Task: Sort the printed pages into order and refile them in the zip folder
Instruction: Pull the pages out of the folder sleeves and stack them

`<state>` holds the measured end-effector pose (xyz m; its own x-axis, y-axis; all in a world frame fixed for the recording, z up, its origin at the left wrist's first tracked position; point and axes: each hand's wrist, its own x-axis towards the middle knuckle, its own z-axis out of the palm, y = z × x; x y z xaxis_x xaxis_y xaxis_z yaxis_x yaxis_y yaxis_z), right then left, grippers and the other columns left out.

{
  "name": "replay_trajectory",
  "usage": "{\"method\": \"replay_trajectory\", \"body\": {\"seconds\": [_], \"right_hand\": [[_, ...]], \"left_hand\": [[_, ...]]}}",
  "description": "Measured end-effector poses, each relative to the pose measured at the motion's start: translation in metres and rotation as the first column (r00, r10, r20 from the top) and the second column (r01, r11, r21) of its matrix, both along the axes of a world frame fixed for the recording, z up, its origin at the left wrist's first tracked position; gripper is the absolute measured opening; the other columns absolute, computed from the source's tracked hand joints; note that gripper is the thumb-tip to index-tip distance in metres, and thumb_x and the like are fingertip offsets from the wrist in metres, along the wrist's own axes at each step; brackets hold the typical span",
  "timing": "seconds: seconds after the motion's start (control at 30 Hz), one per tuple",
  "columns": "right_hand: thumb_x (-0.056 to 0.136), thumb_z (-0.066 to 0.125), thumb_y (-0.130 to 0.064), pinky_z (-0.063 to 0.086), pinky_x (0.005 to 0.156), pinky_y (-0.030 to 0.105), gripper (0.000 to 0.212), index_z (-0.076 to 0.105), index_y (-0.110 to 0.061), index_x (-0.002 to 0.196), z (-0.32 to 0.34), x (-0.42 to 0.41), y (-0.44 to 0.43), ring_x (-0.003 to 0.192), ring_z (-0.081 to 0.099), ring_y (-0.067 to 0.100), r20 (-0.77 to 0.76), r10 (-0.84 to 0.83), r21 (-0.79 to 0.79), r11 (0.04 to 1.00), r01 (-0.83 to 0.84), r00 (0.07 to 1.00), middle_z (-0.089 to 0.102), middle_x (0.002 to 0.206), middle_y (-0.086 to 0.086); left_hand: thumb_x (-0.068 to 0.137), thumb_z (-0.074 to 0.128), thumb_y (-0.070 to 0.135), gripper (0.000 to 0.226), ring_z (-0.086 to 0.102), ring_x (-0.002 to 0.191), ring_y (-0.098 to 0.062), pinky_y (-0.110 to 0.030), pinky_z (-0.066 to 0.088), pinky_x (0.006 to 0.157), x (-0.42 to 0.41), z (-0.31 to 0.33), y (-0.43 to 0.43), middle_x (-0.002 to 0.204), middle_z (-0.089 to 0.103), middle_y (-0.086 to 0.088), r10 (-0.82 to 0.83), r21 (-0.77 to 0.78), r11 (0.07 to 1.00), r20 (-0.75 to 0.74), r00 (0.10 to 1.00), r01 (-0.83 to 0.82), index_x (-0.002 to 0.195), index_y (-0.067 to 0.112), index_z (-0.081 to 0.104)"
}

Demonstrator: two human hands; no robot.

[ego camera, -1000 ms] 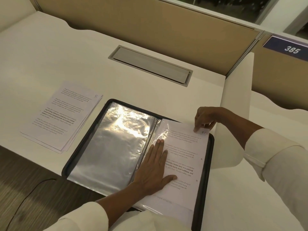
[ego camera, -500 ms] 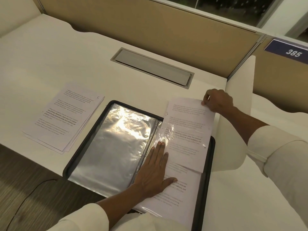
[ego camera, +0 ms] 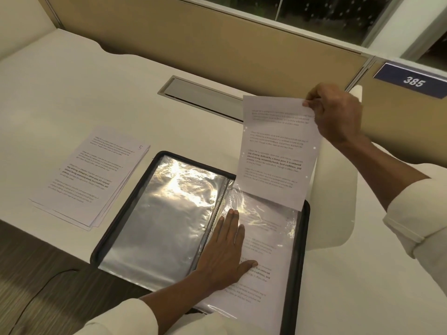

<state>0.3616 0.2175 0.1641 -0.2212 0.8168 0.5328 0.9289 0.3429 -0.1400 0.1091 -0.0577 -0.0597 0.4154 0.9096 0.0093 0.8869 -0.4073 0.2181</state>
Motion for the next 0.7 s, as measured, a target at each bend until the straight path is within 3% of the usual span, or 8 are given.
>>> {"method": "replay_trajectory", "body": {"seconds": [0.13,0.23,0.3,0.37,0.47,0.57,0.7], "right_hand": [[0.108,0.05,-0.039,0.032,0.058,0.03,0.037,0.066,-0.009,0.094,0.023,-0.006,-0.014,0.075,0.06,0.027,0.005,0.065,0.173,0.983,-0.065,0.998,0.07,0.096,0.011],[0.11,0.046,-0.042,0.03,0.06,0.028,0.045,0.067,-0.007,0.091,0.041,-0.012,-0.025,0.075,0.059,0.025,-0.025,0.108,0.272,0.957,-0.097,0.994,0.07,0.092,0.011],[0.109,0.05,-0.039,0.04,0.059,0.034,0.042,0.068,-0.005,0.09,0.053,-0.019,-0.033,0.076,0.061,0.027,-0.042,0.159,0.301,0.943,-0.139,0.986,0.072,0.093,0.011],[0.107,0.053,-0.038,0.045,0.064,0.029,0.044,0.07,-0.002,0.089,0.065,-0.028,-0.042,0.079,0.062,0.027,-0.08,0.216,0.284,0.941,-0.186,0.973,0.074,0.093,0.012],[0.104,0.064,-0.032,0.045,0.069,0.018,0.036,0.073,0.0,0.09,0.078,-0.044,-0.054,0.081,0.064,0.025,-0.155,0.248,0.221,0.952,-0.211,0.956,0.076,0.094,0.012],[0.1,0.069,-0.025,0.057,0.066,0.041,0.027,0.073,0.0,0.091,0.087,-0.064,-0.061,0.085,0.069,0.029,-0.233,0.28,0.16,0.956,-0.247,0.931,0.076,0.096,0.01],[0.097,0.074,-0.022,0.062,0.068,0.042,0.016,0.074,-0.006,0.093,0.094,-0.096,-0.062,0.085,0.071,0.023,-0.338,0.324,0.034,0.943,-0.332,0.884,0.074,0.097,0.004]], "left_hand": [[0.098,0.036,0.081,0.098,0.0,0.162,-0.034,-0.048,0.0,0.13,0.001,-0.002,0.001,0.173,0.012,-0.023,0.011,0.006,1.0,0.009,1.0,-0.011,0.157,0.003,0.04],[0.096,0.043,0.079,0.096,-0.009,0.162,-0.03,-0.046,-0.002,0.13,-0.001,0.009,0.003,0.175,0.001,-0.017,0.006,-0.071,0.997,0.068,0.998,-0.001,0.158,0.006,0.037],[0.095,0.049,0.077,0.092,-0.012,0.162,-0.026,-0.049,0.004,0.132,-0.004,0.018,0.01,0.176,-0.004,-0.012,0.036,-0.198,0.98,0.149,0.988,-0.006,0.158,0.011,0.036],[0.091,0.053,0.079,0.091,-0.003,0.162,-0.023,-0.05,0.018,0.13,-0.011,0.029,0.02,0.176,0.002,-0.007,0.108,-0.219,0.974,0.257,0.96,-0.051,0.156,0.016,0.037],[0.086,0.061,0.081,0.097,0.018,0.157,-0.019,-0.042,0.033,0.123,-0.027,0.055,0.042,0.17,0.016,0.0,0.272,-0.222,0.958,0.506,0.819,-0.181,0.157,0.021,0.032],[0.081,0.074,0.075,0.102,0.033,0.149,-0.019,-0.04,0.04,0.119,-0.054,0.092,0.07,0.162,0.031,-0.002,0.414,-0.273,0.91,0.654,0.633,-0.313,0.156,0.027,0.024],[0.078,0.081,0.069,0.1,0.046,0.137,-0.016,-0.037,0.045,0.111,-0.102,0.13,0.101,0.151,0.045,0.001,0.497,-0.308,0.852,0.732,0.466,-0.424,0.153,0.022,0.035]]}}
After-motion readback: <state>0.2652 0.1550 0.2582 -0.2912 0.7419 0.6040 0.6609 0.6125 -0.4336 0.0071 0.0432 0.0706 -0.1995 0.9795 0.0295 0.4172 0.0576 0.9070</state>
